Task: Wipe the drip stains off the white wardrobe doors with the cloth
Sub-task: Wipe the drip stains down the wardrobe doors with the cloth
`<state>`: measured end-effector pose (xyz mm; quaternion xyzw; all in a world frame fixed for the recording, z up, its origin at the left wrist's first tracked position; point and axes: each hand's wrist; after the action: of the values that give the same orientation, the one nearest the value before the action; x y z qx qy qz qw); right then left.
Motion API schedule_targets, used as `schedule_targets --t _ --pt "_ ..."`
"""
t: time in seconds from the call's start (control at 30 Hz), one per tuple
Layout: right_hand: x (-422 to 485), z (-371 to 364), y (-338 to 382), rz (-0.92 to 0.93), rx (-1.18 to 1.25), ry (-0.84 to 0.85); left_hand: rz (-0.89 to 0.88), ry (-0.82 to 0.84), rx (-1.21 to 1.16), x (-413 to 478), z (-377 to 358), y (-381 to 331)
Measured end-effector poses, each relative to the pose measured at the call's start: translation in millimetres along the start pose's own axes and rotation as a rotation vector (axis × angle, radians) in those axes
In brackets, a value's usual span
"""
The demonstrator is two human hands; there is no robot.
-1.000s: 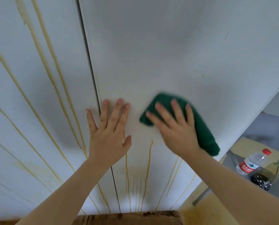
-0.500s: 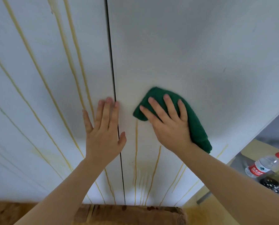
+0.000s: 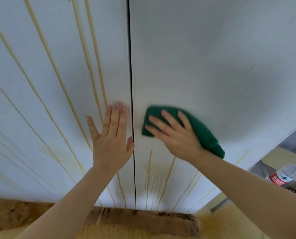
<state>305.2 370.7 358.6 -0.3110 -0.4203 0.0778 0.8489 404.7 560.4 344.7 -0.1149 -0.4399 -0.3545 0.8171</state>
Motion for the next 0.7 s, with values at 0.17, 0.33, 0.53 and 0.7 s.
schedule_targets --t 0.17,0.33,0.53,0.7 --pt "22 -6 15 -0.199 0.004 -0.082 -0.012 -0.014 -0.006 -5 -3 -15" --pt "-80 -29 30 0.220 -0.020 0.196 -0.108 0.027 -0.010 -13 -10 -25" --pt "-49 -11 -13 0.094 -0.051 0.072 -0.197 0.028 -0.025 -19 -19 -36" --pt "-87 -18 -6 0.057 -0.075 0.135 -0.273 0.028 -0.043 -29 -26 -55"
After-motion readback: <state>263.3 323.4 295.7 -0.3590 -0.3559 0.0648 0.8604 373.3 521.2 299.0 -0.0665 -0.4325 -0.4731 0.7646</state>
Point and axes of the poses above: each hand's wrist, its own x-axis towards the middle knuckle, its own z-axis out of the back of the hand, y = z × x, and after that the axes turned 1 degree about z, right-handed
